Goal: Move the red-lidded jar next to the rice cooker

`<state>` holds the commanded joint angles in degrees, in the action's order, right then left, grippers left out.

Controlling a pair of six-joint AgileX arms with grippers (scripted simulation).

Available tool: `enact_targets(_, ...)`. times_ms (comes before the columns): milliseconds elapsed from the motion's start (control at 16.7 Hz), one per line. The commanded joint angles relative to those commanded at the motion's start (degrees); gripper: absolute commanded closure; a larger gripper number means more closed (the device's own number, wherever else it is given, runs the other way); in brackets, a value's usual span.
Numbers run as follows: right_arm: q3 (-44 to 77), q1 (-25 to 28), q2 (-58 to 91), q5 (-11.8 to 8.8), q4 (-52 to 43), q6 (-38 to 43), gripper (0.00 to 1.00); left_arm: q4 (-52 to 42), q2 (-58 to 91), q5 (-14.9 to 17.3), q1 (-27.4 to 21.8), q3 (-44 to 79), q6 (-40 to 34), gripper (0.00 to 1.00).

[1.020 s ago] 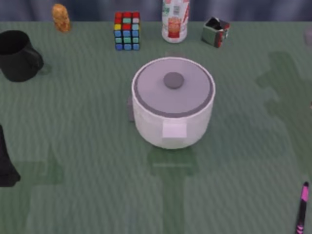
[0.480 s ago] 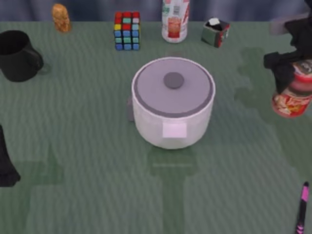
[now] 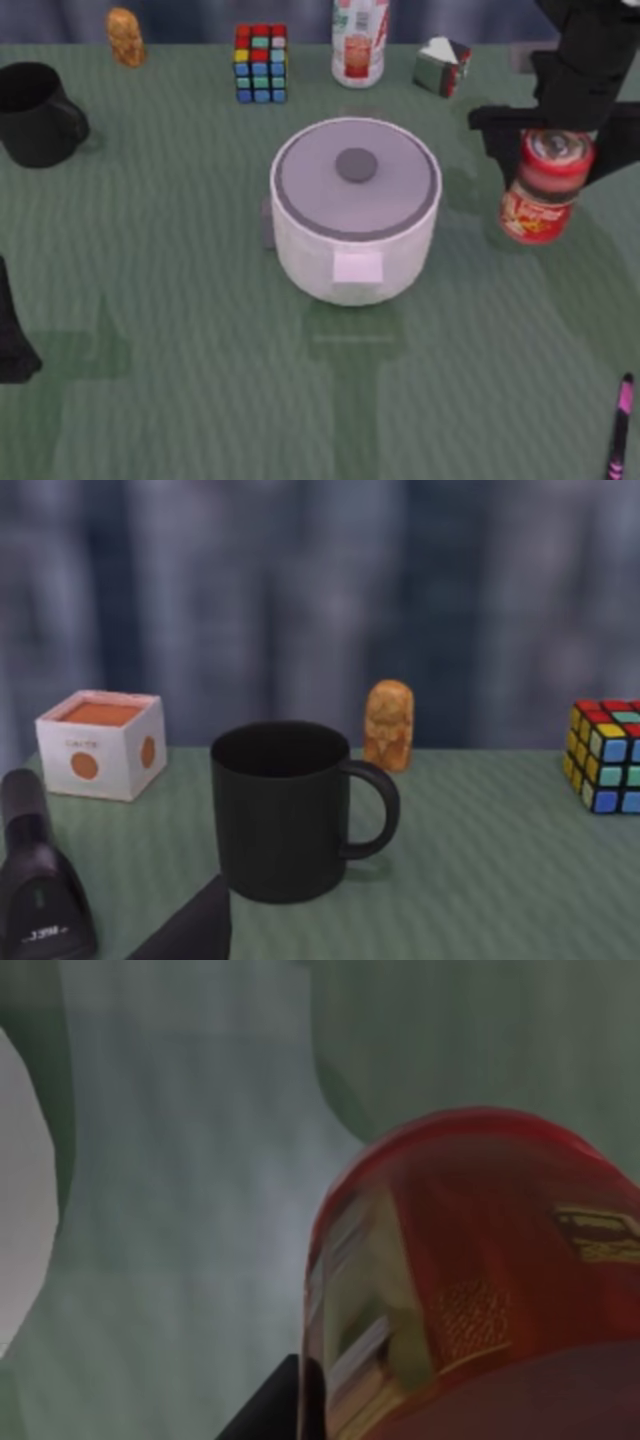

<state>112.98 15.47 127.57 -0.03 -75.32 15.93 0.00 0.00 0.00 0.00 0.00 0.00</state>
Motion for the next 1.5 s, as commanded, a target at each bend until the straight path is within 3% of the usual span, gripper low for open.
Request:
enact_targets(300, -0.38, -0.26, -0.25, -0.05, 0.14, 0.19, 1.0, 0.0, 0.0, 0.0, 0.0, 0.0, 0.0, 0.0)
enact_targets(660, -8.54, 0.16, 0.93, 0.02, 9.82, 0.32, 1.0, 0.0, 0.0, 0.0, 0.0, 0.0, 0.0, 0.0)
enact_targets(960, -9.28, 0.23, 1.31, 0.01, 10.6, 0.35, 1.0, 0.0, 0.0, 0.0, 0.0, 0.0, 0.0, 0.0)
enact_targets(1500, -9.28, 0.23, 1.31, 0.01, 10.6, 0.35, 0.32, 0.0, 0.0, 0.0, 0.0, 0.0, 0.0, 0.0)
